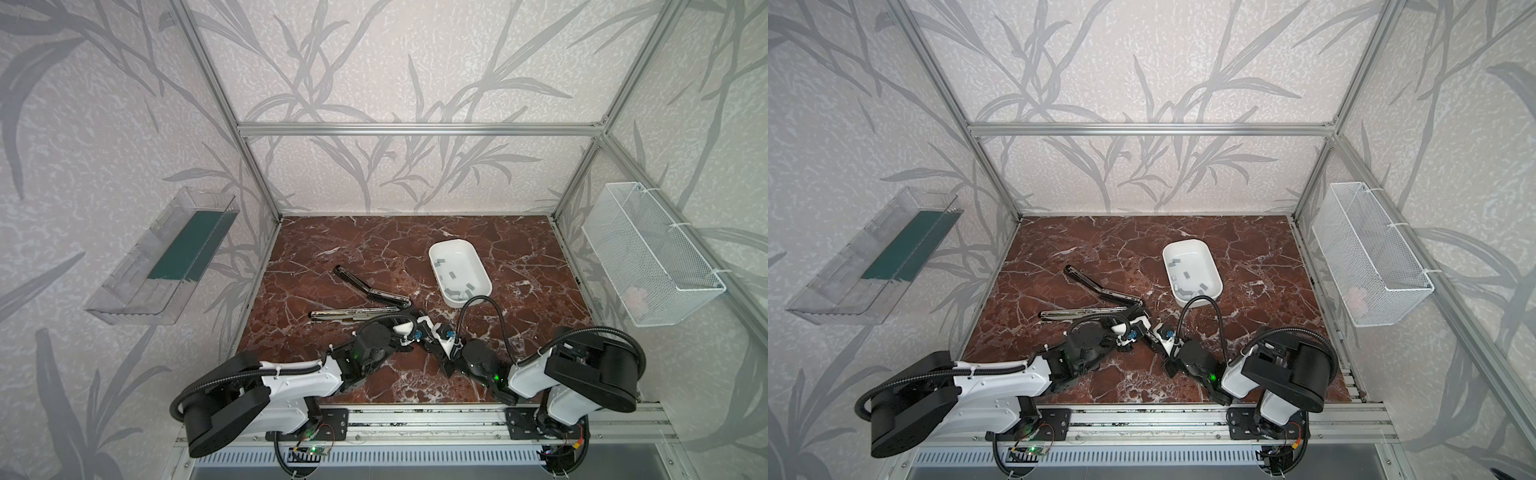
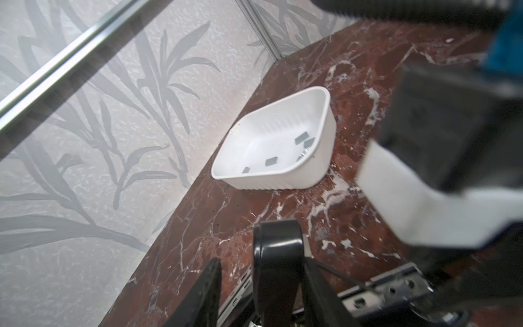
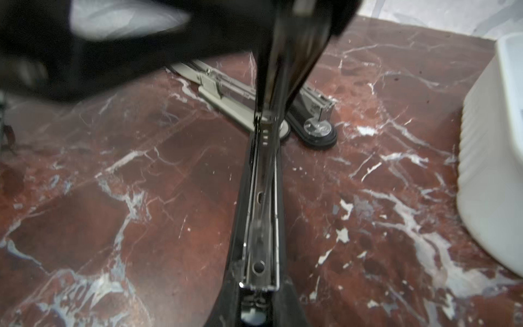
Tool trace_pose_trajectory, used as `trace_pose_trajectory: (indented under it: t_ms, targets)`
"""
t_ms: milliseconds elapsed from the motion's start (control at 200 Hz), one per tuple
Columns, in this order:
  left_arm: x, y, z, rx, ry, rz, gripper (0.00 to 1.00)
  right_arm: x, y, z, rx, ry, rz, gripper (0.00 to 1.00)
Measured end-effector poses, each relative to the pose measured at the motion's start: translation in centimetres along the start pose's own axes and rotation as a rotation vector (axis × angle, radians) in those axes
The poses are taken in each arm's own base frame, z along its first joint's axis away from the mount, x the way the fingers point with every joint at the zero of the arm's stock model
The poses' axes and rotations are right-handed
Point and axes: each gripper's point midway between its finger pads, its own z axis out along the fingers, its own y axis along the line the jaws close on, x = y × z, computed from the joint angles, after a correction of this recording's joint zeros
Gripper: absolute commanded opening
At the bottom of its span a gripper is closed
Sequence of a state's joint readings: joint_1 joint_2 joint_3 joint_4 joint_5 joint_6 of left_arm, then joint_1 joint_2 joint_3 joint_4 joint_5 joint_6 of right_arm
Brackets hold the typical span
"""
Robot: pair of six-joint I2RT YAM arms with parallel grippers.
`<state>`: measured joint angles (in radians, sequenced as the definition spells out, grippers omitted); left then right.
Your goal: Load the staples into the stapler
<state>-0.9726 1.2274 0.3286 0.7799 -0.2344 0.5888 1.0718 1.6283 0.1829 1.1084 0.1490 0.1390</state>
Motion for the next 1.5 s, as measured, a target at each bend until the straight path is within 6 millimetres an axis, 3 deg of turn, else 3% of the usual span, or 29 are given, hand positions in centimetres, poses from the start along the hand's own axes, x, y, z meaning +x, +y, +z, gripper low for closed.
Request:
trace_pose_trajectory:
  t_ms: [310, 530, 840, 1100, 1255, 1499]
  targets:
    - [-0.1, 1.0, 0.1, -0.03, -0.004, -0.045, 0.49, 1.1, 0.6, 0.4, -0.015, 0.006, 0.021, 0.0]
    - [1.4, 5.7, 0.4, -0.154, 0.026, -0.111, 0.49, 1.3, 1.1, 0.3, -0.025, 0.007, 0.017, 0.0]
    - [4.6, 10.2, 0.3, -0.28, 0.107, -0.145, 0.49, 1.6, 1.9, 0.1, -0.044, 0.009, -0.011, 0.0]
    - [8.0, 10.0, 1.2, -0.277, 0.202, -0.154, 0.49, 1.9, 3.4, -0.2, -0.102, 0.014, -0.051, 0.0]
    - [8.8, 9.9, 1.5, -0.285, 0.218, -0.155, 0.49, 1.9, 3.5, -0.3, -0.11, 0.012, -0.058, 0.0]
    - [10.1, 10.4, 0.1, -0.333, 0.253, -0.155, 0.5, 2.2, 4.5, -0.8, -0.178, 0.0, -0.1, 0.0]
